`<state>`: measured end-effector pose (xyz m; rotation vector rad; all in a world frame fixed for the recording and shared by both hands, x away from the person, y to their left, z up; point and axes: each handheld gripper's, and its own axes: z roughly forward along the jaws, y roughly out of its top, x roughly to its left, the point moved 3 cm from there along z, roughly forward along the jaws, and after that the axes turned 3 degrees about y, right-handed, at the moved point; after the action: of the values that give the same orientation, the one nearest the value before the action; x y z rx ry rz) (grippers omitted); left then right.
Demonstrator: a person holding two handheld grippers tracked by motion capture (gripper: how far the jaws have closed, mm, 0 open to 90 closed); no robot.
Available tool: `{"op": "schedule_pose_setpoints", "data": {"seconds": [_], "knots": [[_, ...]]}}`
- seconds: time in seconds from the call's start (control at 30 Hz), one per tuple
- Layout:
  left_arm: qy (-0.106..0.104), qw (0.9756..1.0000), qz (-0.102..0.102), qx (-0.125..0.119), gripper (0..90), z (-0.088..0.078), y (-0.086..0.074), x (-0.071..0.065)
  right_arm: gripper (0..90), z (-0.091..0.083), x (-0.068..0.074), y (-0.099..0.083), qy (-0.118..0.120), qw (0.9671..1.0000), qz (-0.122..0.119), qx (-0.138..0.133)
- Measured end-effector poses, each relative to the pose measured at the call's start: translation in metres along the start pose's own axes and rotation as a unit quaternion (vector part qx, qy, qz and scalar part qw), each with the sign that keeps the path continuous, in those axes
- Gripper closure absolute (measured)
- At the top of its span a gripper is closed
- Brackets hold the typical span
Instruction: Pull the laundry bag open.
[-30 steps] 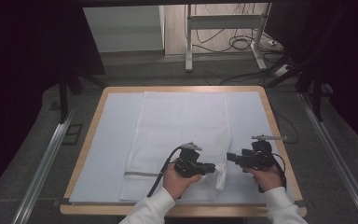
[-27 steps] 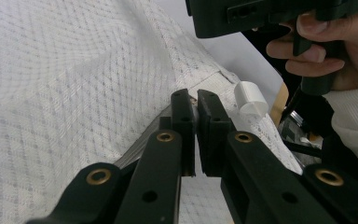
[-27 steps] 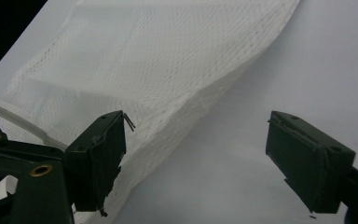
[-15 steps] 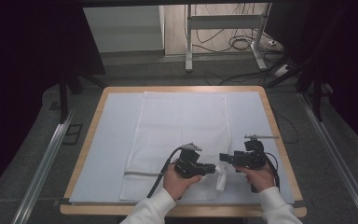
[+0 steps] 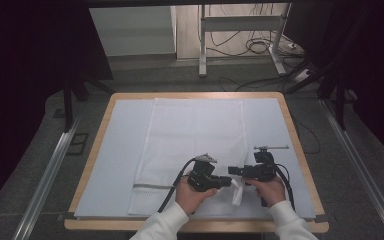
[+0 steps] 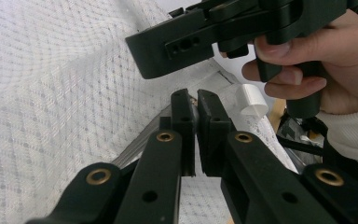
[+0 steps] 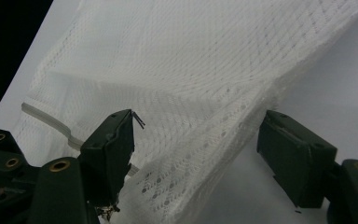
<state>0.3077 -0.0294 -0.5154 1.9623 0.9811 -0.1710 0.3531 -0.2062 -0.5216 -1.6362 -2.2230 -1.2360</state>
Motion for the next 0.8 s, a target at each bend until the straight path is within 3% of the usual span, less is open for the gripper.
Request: {"op": "schedule_pose_setpoints", "data": {"seconds": [0.2, 0.47, 0.8], "knots": [[0.000, 1.0000, 0.001, 0.001, 86.9, 0.001, 0.000, 0.000, 33.1, 0.007, 0.000, -0.002, 0.006, 0.9999, 0.007, 0.007], [-0.001, 1.0000, 0.001, 0.002, 87.0, 0.002, -0.001, -0.001, 48.3, 0.014, 0.002, -0.003, 0.029, 0.9994, 0.008, 0.019], [0.000, 1.0000, 0.000, 0.005, 87.0, 0.006, -0.002, -0.001, 83.0, 0.016, 0.004, -0.005, 0.048, 0.9980, -0.013, 0.040]]}}
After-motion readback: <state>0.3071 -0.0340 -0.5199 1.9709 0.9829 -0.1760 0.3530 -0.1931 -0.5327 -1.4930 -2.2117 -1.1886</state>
